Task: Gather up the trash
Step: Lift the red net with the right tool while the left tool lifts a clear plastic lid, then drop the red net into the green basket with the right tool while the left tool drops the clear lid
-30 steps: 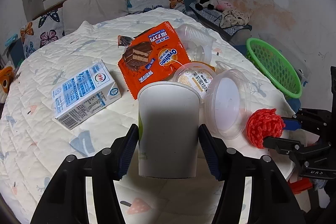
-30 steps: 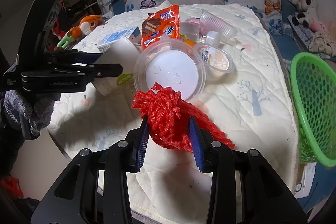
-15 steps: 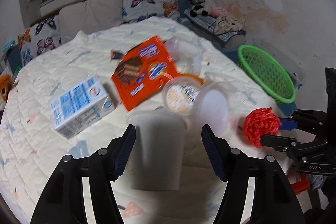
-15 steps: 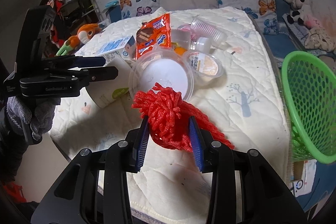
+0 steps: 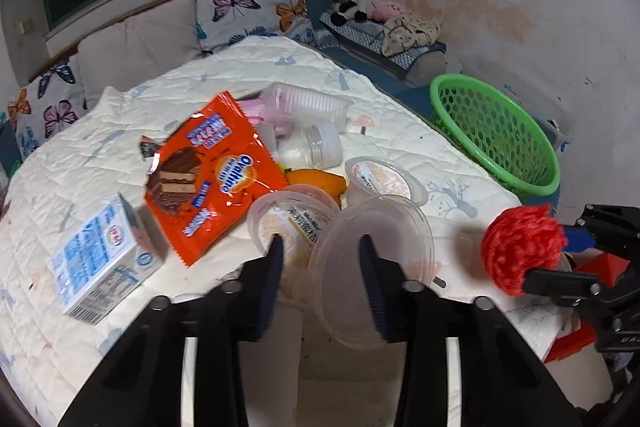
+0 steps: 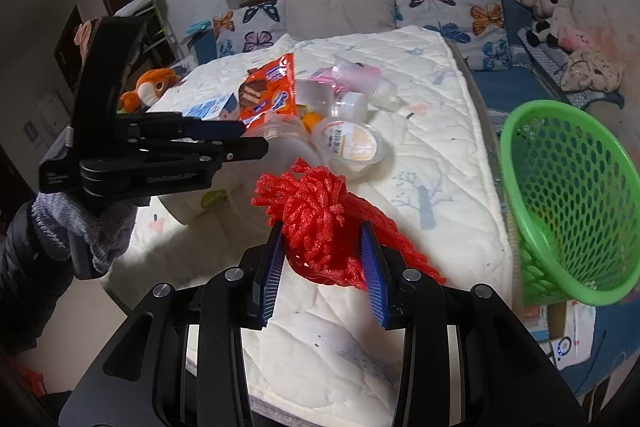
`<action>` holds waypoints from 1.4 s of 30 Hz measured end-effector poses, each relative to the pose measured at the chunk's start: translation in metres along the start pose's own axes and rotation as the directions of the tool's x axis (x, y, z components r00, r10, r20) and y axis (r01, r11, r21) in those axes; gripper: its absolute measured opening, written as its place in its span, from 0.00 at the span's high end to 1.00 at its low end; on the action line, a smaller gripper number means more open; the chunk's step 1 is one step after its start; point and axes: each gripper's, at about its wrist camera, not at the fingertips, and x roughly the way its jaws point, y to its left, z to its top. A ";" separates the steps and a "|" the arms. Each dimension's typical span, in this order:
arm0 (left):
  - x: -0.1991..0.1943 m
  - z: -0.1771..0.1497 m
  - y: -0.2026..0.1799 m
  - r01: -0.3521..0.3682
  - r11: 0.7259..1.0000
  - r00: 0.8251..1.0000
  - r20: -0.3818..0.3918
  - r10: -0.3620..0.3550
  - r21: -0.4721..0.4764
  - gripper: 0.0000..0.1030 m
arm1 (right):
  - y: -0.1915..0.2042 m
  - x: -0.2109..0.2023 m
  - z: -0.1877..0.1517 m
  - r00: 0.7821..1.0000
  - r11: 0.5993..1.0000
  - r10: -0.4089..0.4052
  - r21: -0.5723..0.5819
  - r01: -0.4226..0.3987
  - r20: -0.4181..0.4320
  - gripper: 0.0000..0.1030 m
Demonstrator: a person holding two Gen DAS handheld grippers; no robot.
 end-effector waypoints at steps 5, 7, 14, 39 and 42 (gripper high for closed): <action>0.004 0.000 -0.002 0.026 1.000 1.000 -0.008 -0.026 0.011 0.87 | -0.010 -0.008 0.001 1.000 1.000 -0.015 0.022 0.015 0.016 0.63; -0.001 -0.001 -0.004 0.031 0.999 1.000 0.004 -0.031 0.014 0.89 | -0.015 -0.012 0.002 0.999 0.999 -0.025 0.030 0.024 0.022 0.63; -0.024 0.000 -0.011 0.036 0.999 0.999 0.030 -0.037 0.026 0.90 | -0.040 -0.025 0.006 0.996 0.994 -0.078 0.076 0.074 0.051 0.64; 0.037 0.117 -0.127 0.159 0.982 0.985 0.051 -0.164 0.100 0.90 | -0.209 -0.038 0.012 0.953 0.913 -0.299 0.302 0.273 0.043 0.57; 0.058 0.125 -0.146 0.172 0.979 0.984 0.027 -0.176 0.104 0.90 | -0.220 -0.040 0.009 0.949 0.904 -0.314 0.319 0.285 0.042 0.46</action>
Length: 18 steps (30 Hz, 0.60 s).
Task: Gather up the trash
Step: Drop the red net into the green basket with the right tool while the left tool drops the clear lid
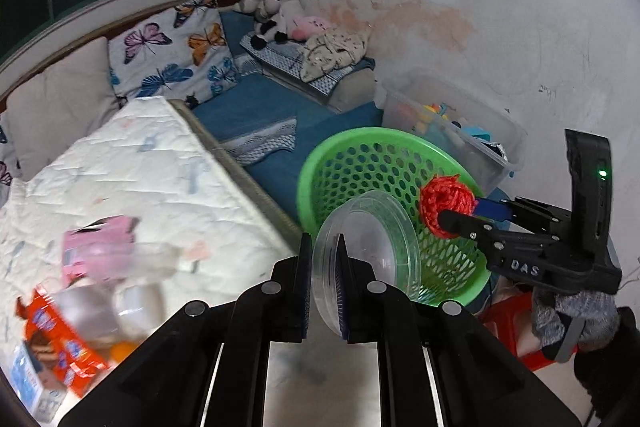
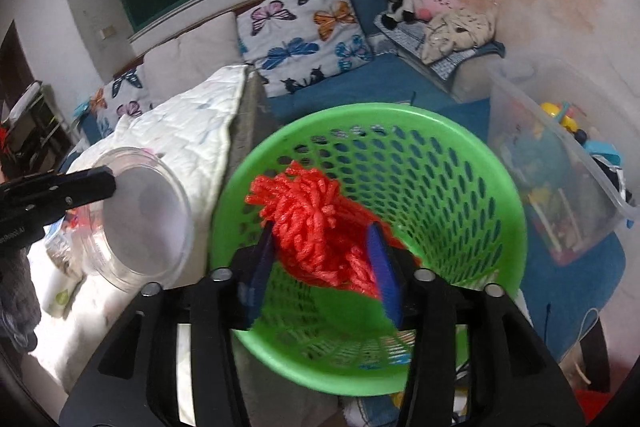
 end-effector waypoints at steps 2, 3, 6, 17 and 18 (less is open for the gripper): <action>0.010 0.001 -0.007 0.002 1.000 1.000 -0.008 -0.002 0.006 0.90 | -0.007 -0.001 -0.001 1.000 1.000 -0.007 0.014 0.007 0.002 0.44; 0.019 0.003 -0.012 0.004 1.000 1.000 -0.019 -0.004 0.004 0.90 | -0.010 -0.001 -0.001 1.000 1.000 -0.006 0.020 0.006 -0.001 0.44; 0.037 0.004 -0.019 0.015 1.000 0.999 -0.045 -0.015 -0.003 0.90 | -0.017 -0.003 -0.003 1.000 0.999 -0.019 0.035 0.019 0.002 0.43; 0.074 -0.003 -0.035 0.046 0.998 0.992 -0.117 -0.050 -0.032 0.82 | -0.031 -0.014 -0.017 1.000 0.997 -0.014 0.081 0.013 0.011 0.40; 0.073 -0.004 -0.034 0.048 0.998 0.992 -0.111 -0.051 -0.034 0.69 | -0.030 -0.014 -0.018 1.000 0.997 -0.013 0.082 0.012 0.009 0.40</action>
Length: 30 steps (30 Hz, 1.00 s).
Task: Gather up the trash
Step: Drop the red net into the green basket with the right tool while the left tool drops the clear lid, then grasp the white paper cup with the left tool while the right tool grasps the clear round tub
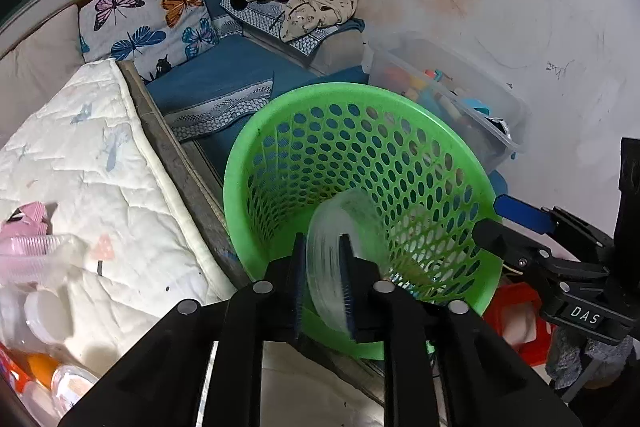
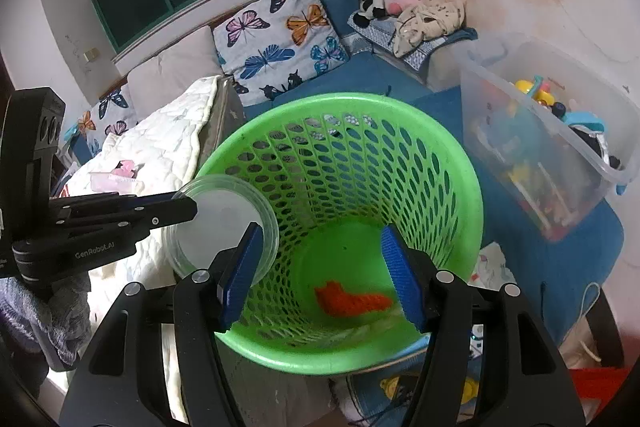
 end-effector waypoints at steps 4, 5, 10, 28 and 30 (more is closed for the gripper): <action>-0.012 -0.005 0.002 -0.028 1.000 0.999 0.040 0.028 0.002 0.44 | 0.005 -0.005 -0.004 1.000 1.000 0.006 -0.005 -0.006 0.004 0.40; -0.017 -0.007 0.003 -0.030 1.000 0.999 0.045 0.030 0.001 0.44 | 0.007 -0.007 -0.005 1.000 1.000 0.009 -0.005 -0.009 0.006 0.40; -0.046 -0.021 0.009 -0.063 0.998 0.994 0.084 0.064 -0.016 0.44 | 0.019 -0.016 -0.009 0.999 0.999 0.033 -0.011 -0.033 0.021 0.38; -0.176 -0.142 0.099 -0.343 0.911 0.906 0.177 0.385 -0.229 0.36 | 0.109 -0.014 -0.029 0.985 0.979 0.168 -0.116 -0.170 -0.027 0.33; -0.188 -0.156 0.109 -0.368 0.895 0.892 0.176 0.416 -0.253 0.35 | 0.124 -0.009 -0.030 0.982 0.971 0.186 -0.143 -0.190 -0.041 0.31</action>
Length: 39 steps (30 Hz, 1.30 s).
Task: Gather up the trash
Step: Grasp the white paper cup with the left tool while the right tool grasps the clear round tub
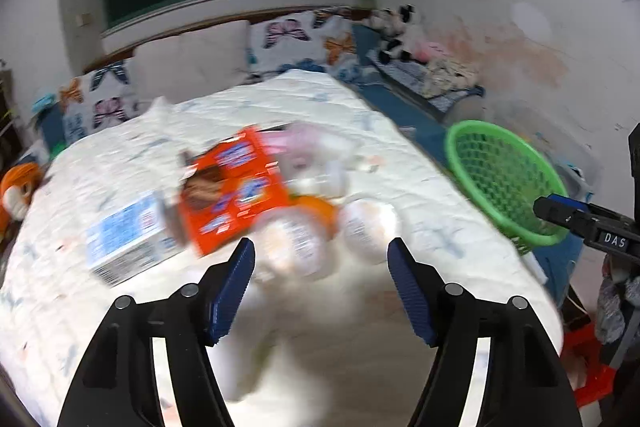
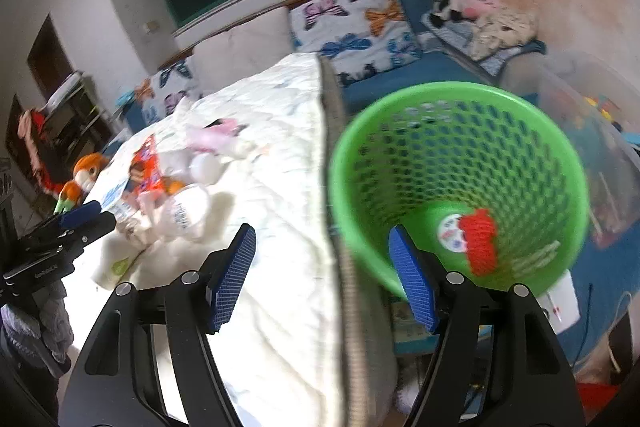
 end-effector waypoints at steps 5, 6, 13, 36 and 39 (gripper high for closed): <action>-0.010 -0.017 0.033 -0.049 0.998 0.999 -0.010 0.048 -0.049 0.30 | 0.032 0.021 0.002 0.998 0.997 0.047 -0.066 -0.049 -0.042 0.28; -0.011 -0.021 0.040 -0.062 0.996 0.998 -0.016 0.061 -0.062 0.30 | 0.040 0.026 0.002 0.997 0.995 0.057 -0.082 -0.061 -0.052 0.28; -0.014 -0.048 0.068 -0.085 0.987 0.996 -0.043 0.080 -0.138 0.25 | 0.085 0.060 0.000 0.987 0.973 0.112 -0.190 -0.133 -0.119 0.26; 0.001 -0.082 0.078 -0.020 0.978 0.999 -0.040 0.012 -0.208 0.18 | 0.120 0.131 0.002 0.973 0.960 0.096 -0.237 -0.146 -0.211 0.40; 0.004 -0.082 0.077 -0.005 0.977 0.999 -0.037 -0.003 -0.214 0.23 | 0.117 0.131 0.004 0.973 0.964 0.098 -0.223 -0.145 -0.208 0.45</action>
